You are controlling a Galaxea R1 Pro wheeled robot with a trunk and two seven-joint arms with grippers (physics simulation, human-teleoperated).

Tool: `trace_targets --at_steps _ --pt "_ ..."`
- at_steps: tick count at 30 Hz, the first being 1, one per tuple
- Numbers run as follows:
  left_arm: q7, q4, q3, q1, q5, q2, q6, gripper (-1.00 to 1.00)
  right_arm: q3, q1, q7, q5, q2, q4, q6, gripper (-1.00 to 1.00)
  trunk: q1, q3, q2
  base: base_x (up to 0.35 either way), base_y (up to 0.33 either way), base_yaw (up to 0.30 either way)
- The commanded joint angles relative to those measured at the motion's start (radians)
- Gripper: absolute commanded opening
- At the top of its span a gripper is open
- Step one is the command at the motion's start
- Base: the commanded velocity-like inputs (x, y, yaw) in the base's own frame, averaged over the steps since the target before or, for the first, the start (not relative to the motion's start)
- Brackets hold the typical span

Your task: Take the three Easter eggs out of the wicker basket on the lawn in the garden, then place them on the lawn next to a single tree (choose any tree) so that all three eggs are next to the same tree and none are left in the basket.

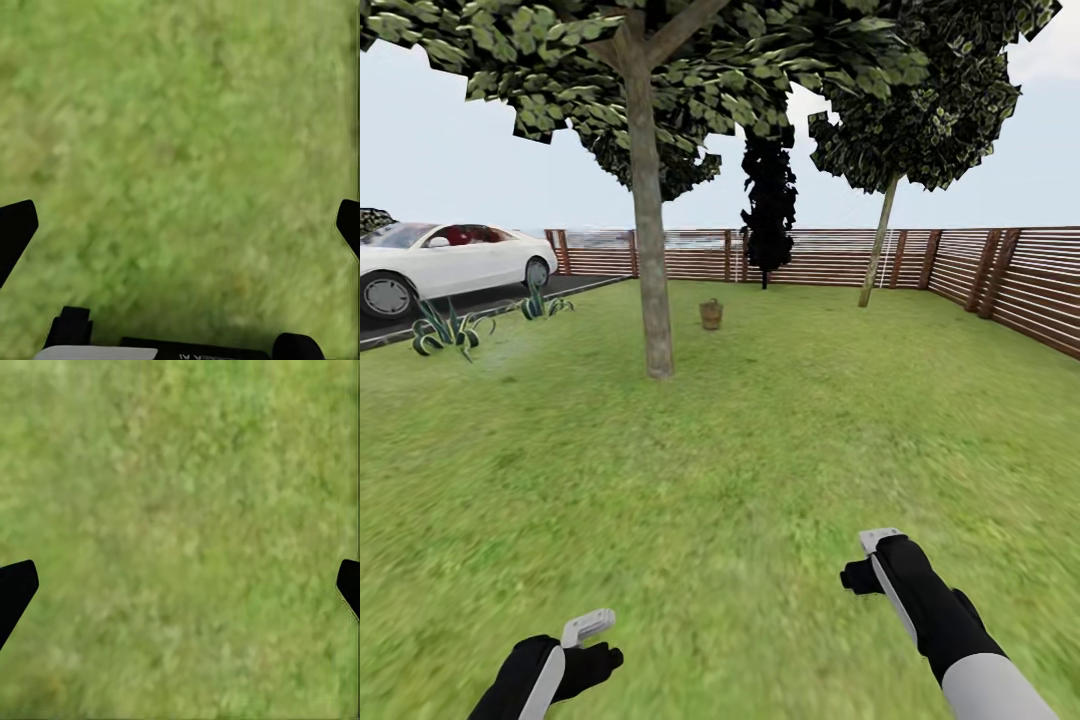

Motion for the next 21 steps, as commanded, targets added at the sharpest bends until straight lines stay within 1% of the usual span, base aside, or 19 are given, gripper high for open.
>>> trace_targets --at_steps 1,3,5,6,8,10,11,12,13,15,17,19,21 --pt "0.009 -0.002 0.001 0.000 0.011 0.000 0.005 1.00 0.004 -0.001 0.002 0.005 -0.001 -0.001 0.005 1.00 0.001 -0.001 -0.001 0.310 -0.188 0.000" --pt "0.009 -0.001 0.000 0.000 0.011 0.002 0.005 1.00 0.002 -0.001 0.002 0.006 -0.003 -0.002 0.005 1.00 0.001 -0.001 -0.001 0.310 -0.188 0.000" --pt "0.008 -0.006 0.005 0.000 0.011 0.014 0.005 1.00 0.003 -0.001 0.002 0.007 -0.004 -0.002 0.005 1.00 0.001 -0.001 -0.001 0.312 -0.181 0.000" --pt "0.007 -0.014 0.010 -0.001 0.011 0.048 0.005 1.00 0.003 -0.001 0.002 0.008 -0.003 -0.002 0.005 1.00 0.001 -0.001 -0.001 0.315 -0.160 0.000" --pt "-0.002 -0.026 0.016 -0.001 0.019 0.131 0.005 1.00 0.004 -0.001 0.002 0.010 -0.001 -0.001 0.005 1.00 0.001 -0.001 -0.001 0.317 -0.149 0.000" --pt "-0.032 -0.048 0.020 -0.002 0.032 0.202 0.006 1.00 0.004 -0.001 0.002 0.011 0.002 0.001 0.005 1.00 0.001 -0.001 -0.001 0.319 -0.142 0.000" --pt "-0.041 -0.055 0.026 -0.002 0.035 0.223 0.006 1.00 0.005 -0.001 0.002 0.012 0.003 0.001 0.005 1.00 0.001 -0.001 -0.001 0.319 -0.139 0.000" --pt "-0.049 -0.058 0.034 -0.004 0.038 0.257 0.007 1.00 0.005 -0.001 0.002 0.012 0.004 0.003 0.005 1.00 0.001 -0.001 -0.001 0.320 -0.138 0.000" --pt "-0.052 -0.057 0.039 -0.008 0.042 0.277 0.007 1.00 0.005 -0.001 0.002 0.012 0.005 0.003 0.005 1.00 0.001 -0.001 -0.001 0.320 -0.138 0.000" --pt "-0.055 -0.044 0.046 -0.024 0.055 0.302 0.007 1.00 0.005 -0.001 0.002 0.012 0.005 0.003 0.005 1.00 0.001 -0.001 -0.001 0.320 -0.138 0.000" --pt "-0.056 -0.030 0.053 -0.038 0.070 0.312 0.007 1.00 0.005 -0.001 0.002 0.012 0.004 0.002 0.005 1.00 0.001 -0.001 -0.001 0.320 -0.137 0.000" --pt "-0.057 -0.017 0.073 -0.052 0.083 0.325 0.006 1.00 0.003 -0.001 0.002 0.011 -0.002 -0.001 0.005 1.00 0.001 -0.001 -0.001 0.328 -0.066 0.000" --pt "-0.057 -0.019 0.076 -0.054 0.084 0.327 0.005 1.00 0.003 -0.001 0.002 0.012 -0.003 -0.001 0.005 1.00 0.001 -0.001 -0.001 0.337 -0.011 0.000"
